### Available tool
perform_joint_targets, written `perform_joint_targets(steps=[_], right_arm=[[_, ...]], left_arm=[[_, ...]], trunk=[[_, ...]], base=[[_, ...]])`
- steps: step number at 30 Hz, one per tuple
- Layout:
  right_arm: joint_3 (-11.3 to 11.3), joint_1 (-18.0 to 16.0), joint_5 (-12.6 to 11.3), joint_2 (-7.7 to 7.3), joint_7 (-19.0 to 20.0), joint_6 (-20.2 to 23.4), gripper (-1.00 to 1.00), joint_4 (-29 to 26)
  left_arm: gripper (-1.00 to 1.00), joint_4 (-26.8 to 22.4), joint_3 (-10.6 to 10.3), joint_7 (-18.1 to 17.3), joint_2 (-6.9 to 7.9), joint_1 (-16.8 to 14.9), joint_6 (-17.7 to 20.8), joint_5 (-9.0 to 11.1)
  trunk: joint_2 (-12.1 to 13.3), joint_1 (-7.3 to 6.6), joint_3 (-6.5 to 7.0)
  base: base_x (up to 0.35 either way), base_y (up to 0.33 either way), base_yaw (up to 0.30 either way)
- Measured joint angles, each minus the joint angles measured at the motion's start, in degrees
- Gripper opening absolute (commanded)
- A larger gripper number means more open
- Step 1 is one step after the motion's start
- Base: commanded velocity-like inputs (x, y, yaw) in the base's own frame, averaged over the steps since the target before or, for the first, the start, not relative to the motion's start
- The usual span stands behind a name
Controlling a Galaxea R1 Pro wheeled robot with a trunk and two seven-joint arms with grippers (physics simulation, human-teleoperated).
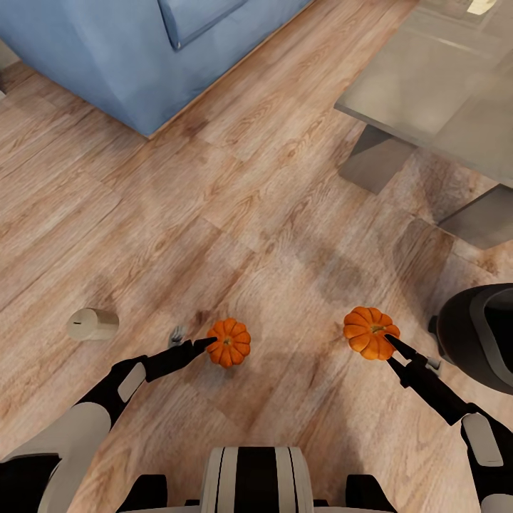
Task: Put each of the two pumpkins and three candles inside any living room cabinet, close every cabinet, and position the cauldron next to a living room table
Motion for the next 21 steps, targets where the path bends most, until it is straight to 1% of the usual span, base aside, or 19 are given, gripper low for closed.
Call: perform_joint_targets(steps=[9, 14, 21], right_arm=[[-0.04, 0.00, -0.01, 0.00, 0.00, 0.01, -1.00, 0.00], [-0.05, 0.00, -0.01, 0.00, 0.00, 0.01, -1.00, -0.02], [-0.05, 0.00, -0.01, 0.00, 0.00, 0.00, -1.00, 0.00]], left_arm=[[1.00, 0.01, -0.15, 0.38, -0.02, 0.02, -0.22, -0.35], [1.00, -0.02, -0.16, 0.39, -0.01, 0.01, -0.43, -0.43], [1.00, -0.10, -0.16, 0.25, 0.05, 0.01, -0.50, -0.45]], trunk=[[0.00, 0.00, 0.00], [0.00, 0.00, 0.00], [0.00, 0.00, 0.00]], base=[[-0.001, 0.000, 0.000], [-0.034, -0.085, 0.000], [-0.007, -0.024, 0.000]])
